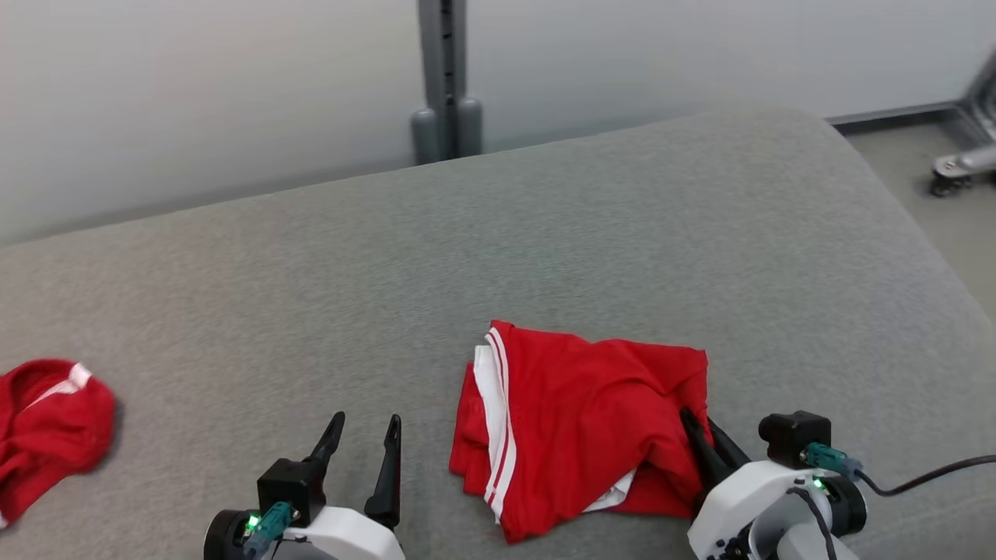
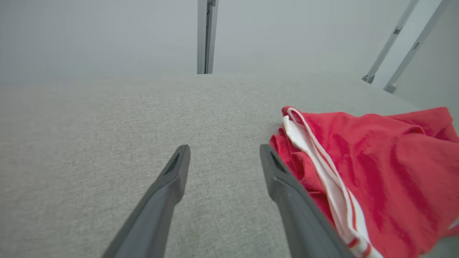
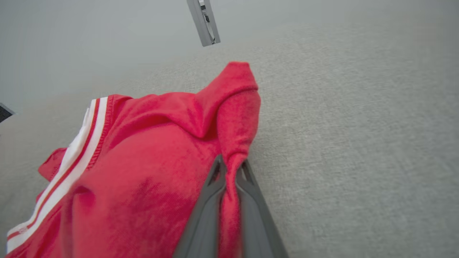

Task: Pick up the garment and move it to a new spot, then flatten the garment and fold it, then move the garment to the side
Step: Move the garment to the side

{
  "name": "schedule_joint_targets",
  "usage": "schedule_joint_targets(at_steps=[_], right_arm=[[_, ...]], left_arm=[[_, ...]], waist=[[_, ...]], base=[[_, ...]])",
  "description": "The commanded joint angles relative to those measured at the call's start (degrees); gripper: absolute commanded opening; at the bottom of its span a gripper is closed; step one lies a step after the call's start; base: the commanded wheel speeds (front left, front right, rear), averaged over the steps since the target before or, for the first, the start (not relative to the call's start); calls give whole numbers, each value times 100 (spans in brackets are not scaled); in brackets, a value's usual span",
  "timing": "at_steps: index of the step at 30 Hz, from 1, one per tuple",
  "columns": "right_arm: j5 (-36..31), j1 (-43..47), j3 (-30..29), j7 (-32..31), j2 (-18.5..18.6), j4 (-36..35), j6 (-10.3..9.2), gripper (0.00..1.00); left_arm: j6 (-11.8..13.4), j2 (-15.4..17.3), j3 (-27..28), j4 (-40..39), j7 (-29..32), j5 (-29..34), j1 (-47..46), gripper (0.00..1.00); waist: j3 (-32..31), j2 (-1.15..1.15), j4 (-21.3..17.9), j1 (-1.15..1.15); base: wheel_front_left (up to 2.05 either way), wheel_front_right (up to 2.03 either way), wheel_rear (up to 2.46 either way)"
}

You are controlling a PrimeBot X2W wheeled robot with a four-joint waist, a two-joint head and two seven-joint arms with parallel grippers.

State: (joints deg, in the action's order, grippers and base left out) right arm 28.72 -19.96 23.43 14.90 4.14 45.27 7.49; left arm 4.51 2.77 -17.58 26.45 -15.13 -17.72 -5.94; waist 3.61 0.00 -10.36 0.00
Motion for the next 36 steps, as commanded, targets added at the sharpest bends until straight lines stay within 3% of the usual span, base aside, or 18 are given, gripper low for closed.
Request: schedule_joint_targets(at_steps=[1,8,15,24,27,33,36], right_arm=[[35,107,39,40,5,-27,0,0],[168,285,218,39,-60,-115,0,0],[246,222,248,40,-52,-268,0,0],[26,-144,-232,41,104,-344,0,0],[-252,-654,-565,41,156,-273,0,0],[-733,-1681,-1294,34,477,401,0,0],[-1086,-2112,-1816,35,822,857,0,0]], left_arm=[[-15,23,-15,-29,0,-16,-72,100],[-27,27,-95,-37,0,-42,-108,100],[-45,30,-242,-40,1,35,-253,100],[-93,31,-345,-113,0,168,-484,100],[-134,29,-353,-147,1,345,-650,100],[-239,29,-306,-222,0,673,-1028,100],[-265,24,-271,-318,0,784,-1171,100]], waist=[[-52,0,-802,0],[-13,0,-1702,0],[167,0,-1953,0],[521,0,-1527,0],[858,0,-1122,0],[1442,0,-439,0],[1640,0,-169,0]], base=[[0,0,0],[0,0,0],[0,0,0],[0,0,0],[0,0,0],[0,0,0],[0,0,0]])
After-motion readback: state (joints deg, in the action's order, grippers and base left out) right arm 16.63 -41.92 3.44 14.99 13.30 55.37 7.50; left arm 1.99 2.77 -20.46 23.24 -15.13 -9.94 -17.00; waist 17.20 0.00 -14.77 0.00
